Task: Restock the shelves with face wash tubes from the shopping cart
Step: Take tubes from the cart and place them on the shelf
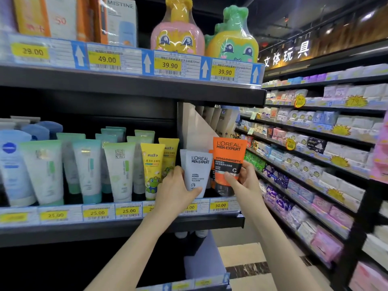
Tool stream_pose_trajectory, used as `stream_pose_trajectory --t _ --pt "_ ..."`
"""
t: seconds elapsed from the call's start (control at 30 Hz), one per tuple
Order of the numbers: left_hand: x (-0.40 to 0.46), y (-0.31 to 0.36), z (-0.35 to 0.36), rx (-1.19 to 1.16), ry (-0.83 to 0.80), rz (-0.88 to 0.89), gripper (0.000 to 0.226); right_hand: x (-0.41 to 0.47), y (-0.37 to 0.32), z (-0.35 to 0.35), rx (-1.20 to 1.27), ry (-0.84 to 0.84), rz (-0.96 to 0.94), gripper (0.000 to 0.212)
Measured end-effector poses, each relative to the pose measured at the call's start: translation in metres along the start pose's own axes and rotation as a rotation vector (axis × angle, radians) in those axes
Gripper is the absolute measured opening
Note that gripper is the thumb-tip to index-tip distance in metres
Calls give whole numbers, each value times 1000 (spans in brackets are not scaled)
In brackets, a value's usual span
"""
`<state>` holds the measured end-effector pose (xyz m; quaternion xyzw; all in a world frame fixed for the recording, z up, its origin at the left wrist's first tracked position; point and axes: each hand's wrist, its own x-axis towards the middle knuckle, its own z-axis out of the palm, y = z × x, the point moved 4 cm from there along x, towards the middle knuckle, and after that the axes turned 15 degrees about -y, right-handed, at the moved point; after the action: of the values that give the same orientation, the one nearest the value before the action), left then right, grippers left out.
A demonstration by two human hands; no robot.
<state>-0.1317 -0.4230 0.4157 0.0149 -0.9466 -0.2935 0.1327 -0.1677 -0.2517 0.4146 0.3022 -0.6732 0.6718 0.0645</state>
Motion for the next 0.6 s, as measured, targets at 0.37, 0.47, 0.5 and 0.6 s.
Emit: stream_pose_trajectory --t 0.37,0.47,0.5,0.6 --pt "-9 -7 -6 120 -85 -47 57 2 0 1 -130 -13 38 37" --pt "-9 -8 -5 124 -75 -44 57 2 5 3 -227 -40 48 35" --pt "-9 -8 -5 126 -69 -44 57 2 7 2 -257 -44 52 34" --pt "-10 -10 -5 135 -48 -47 56 1 10 2 -291 -58 78 32"
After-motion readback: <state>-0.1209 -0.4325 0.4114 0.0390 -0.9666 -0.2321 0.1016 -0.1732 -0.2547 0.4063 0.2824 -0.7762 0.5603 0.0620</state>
